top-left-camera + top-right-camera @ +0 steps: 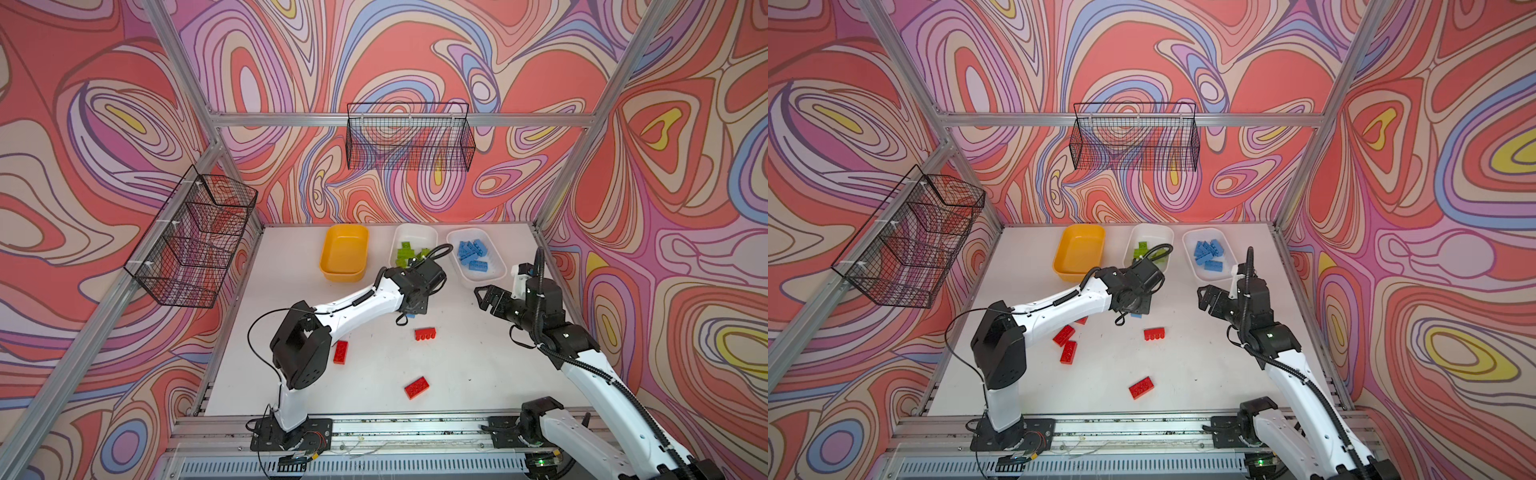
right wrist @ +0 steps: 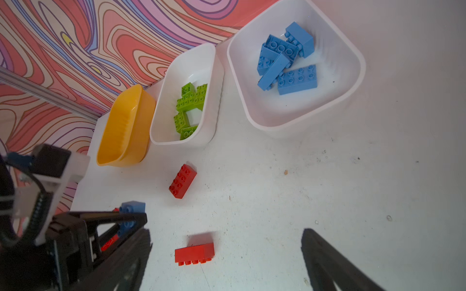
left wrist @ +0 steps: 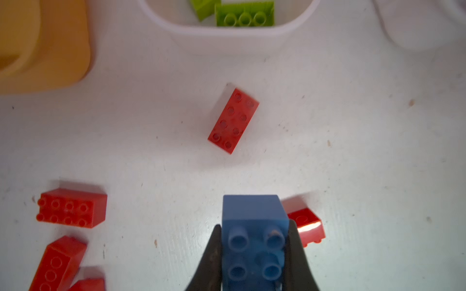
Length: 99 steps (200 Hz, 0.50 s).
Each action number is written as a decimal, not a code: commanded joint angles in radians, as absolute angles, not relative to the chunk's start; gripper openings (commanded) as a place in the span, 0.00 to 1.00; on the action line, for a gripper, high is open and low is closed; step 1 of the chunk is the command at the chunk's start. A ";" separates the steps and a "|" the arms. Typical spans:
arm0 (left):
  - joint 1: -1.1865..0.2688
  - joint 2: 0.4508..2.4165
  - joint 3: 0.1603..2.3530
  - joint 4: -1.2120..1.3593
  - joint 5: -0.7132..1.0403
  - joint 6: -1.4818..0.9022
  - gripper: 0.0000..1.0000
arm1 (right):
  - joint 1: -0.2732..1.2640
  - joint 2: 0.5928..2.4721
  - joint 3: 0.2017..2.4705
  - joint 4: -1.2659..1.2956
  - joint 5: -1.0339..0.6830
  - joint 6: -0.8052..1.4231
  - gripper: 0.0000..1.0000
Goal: Sort the legos into containers by color
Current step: 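Carry the light-blue 2x2 brick into the light-blue tub and release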
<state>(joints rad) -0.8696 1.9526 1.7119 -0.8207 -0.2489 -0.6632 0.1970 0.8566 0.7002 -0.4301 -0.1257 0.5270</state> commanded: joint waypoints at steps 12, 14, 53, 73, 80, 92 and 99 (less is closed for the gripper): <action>-0.847 2.127 2.015 -0.849 -0.167 -0.534 0.13 | 0.201 0.794 0.661 -0.468 -0.089 0.570 0.98; -0.845 2.137 2.034 -0.848 -0.161 -0.532 0.13 | 0.201 0.791 0.660 -0.469 -0.087 0.572 0.98; -0.813 2.316 2.252 -0.699 0.014 -0.521 0.13 | 0.200 0.720 0.644 -0.492 -0.050 0.601 0.98; -0.799 2.385 2.296 -0.575 0.091 -0.557 0.13 | 0.201 0.696 0.641 -0.504 -0.034 0.606 0.98; -0.792 2.408 2.302 -0.520 0.115 -0.579 0.13 | 0.200 0.689 0.640 -0.509 -0.028 0.608 0.98; -0.786 2.446 2.306 -0.411 0.154 -0.620 0.13 | 0.200 0.677 0.636 -0.517 -0.019 0.612 0.98; -0.783 2.468 2.309 -0.350 0.169 -0.643 0.13 | 0.199 0.671 0.635 -0.521 -0.013 0.613 0.98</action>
<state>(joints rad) -0.7990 2.3936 2.2818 -0.5819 0.0502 -0.5724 0.1974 0.6933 0.6518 -0.4904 -0.0551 0.5945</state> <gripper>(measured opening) 0.183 0.982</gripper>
